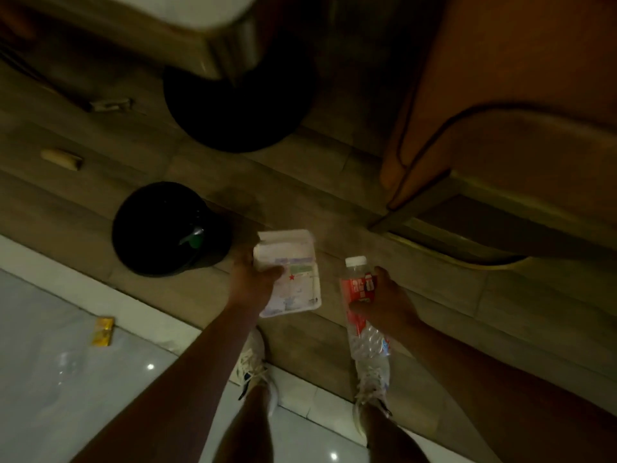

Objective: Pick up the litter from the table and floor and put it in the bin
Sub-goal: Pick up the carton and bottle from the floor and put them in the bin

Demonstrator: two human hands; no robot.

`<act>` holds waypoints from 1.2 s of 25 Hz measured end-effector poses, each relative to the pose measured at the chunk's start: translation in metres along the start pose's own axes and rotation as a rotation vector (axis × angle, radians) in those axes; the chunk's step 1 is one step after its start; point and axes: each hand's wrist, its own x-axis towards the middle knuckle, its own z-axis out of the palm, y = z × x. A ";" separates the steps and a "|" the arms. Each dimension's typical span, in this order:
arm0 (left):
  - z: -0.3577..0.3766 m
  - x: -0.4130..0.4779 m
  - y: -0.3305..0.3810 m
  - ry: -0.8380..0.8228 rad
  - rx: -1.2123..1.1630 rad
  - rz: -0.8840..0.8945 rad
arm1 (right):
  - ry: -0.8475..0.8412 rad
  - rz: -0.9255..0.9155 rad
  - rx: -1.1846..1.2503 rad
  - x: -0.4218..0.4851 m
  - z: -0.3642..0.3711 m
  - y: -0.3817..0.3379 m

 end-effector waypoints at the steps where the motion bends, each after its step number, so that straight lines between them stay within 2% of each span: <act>1: -0.010 -0.022 0.006 0.032 -0.010 -0.019 | -0.011 -0.003 0.012 -0.021 -0.008 -0.007; 5: -0.054 -0.127 0.037 0.153 -0.123 -0.153 | -0.062 -0.076 0.057 -0.105 -0.058 -0.044; 9: -0.096 -0.231 0.060 0.254 -0.234 -0.188 | -0.069 -0.141 0.045 -0.185 -0.104 -0.073; 13: -0.130 -0.291 0.054 0.336 -0.391 -0.272 | -0.107 -0.192 -0.055 -0.237 -0.119 -0.093; 20: -0.207 -0.306 0.030 0.470 -0.673 -0.325 | -0.123 -0.282 -0.237 -0.272 -0.109 -0.167; 30: -0.310 -0.262 0.031 0.455 -0.759 -0.318 | -0.180 -0.357 -0.405 -0.272 -0.059 -0.299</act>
